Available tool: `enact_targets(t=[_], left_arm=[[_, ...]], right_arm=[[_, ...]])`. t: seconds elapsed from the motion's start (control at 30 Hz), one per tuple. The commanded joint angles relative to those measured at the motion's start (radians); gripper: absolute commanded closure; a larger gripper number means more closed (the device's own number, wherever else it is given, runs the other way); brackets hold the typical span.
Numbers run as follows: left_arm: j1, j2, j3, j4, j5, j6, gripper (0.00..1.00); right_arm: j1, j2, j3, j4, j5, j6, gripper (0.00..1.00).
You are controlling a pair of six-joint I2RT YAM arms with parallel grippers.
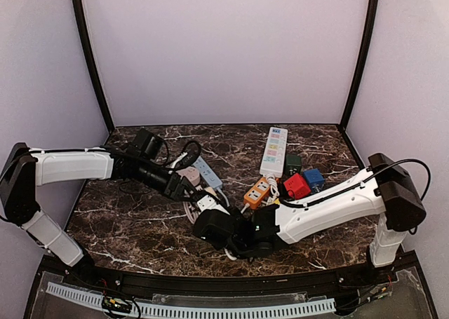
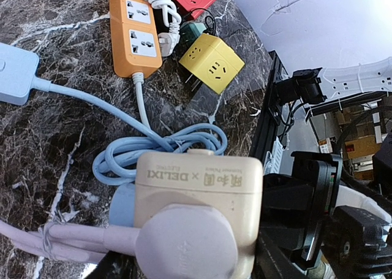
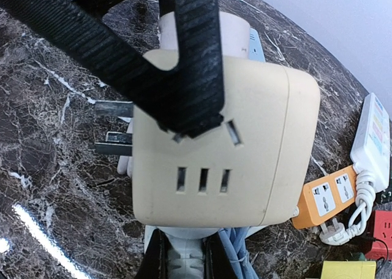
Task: Pull the plug off the socket
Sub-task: Remove the plug from the socket.
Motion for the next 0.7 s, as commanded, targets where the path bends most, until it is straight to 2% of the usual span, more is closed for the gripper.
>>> enact_targets(t=[0.0,0.17,0.47,0.67], left_arm=[[0.037,0.010,0.012,0.073,-0.101,-0.015,0.85],[0.037,0.007,0.008,0.074,-0.090,-0.006,0.86],[0.025,-0.001,0.005,0.087,-0.046,0.010,0.87],[0.020,-0.006,0.009,0.085,-0.056,0.013,0.88]], right_arm=[[0.081,-0.015,0.063,0.071,0.008,-0.046,1.00],[0.042,-0.100,-0.023,0.118,-0.058,0.003,1.00],[-0.089,-0.250,-0.218,0.321,-0.348,0.098,1.00],[-0.092,-0.230,-0.185,0.293,-0.351,0.084,1.00]])
